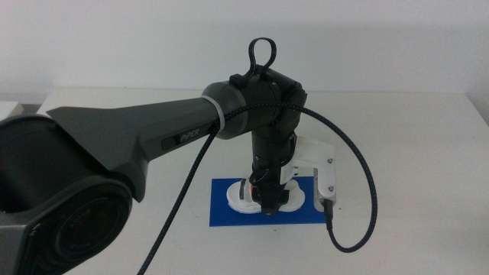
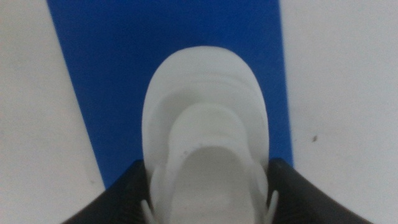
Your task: Use one arm to grab the shoe from the table and place it on the mat.
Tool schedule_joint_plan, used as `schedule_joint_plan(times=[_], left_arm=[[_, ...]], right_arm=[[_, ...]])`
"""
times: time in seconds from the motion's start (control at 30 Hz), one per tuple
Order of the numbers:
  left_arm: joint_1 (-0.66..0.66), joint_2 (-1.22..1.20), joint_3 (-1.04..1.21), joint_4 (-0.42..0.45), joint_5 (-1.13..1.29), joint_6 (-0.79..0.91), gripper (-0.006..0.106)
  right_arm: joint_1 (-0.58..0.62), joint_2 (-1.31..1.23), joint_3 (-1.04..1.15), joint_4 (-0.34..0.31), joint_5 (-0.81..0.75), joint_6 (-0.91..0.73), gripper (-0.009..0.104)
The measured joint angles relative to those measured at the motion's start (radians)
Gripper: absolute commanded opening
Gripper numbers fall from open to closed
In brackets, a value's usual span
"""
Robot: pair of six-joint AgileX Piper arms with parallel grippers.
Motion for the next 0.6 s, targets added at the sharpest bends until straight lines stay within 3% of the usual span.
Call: schedule_joint_plan(times=[0.07,0.13,0.2,0.3,0.6], left_arm=[[0.0,0.005,0.0,0.012,0.0,0.0,-0.001],[0.0,0.005,0.0,0.02,0.002,0.0,0.009],[0.0,0.005,0.0,0.022,0.002,0.0,0.069],[0.0,0.005,0.0,0.022,0.004,0.0,0.094],[0.0,-0.075,-0.002,0.053,0.072,-0.05,0.094]], right_arm=[[0.0,0.0,0.0,0.0,0.0,0.0,0.079],[0.0,0.0,0.0,0.0,0.0,0.0,0.079],[0.0,0.0,0.0,0.0,0.0,0.0,0.079],[0.0,0.0,0.0,0.0,0.0,0.0,0.079],[0.0,0.0,0.0,0.0,0.0,0.0,0.079]])
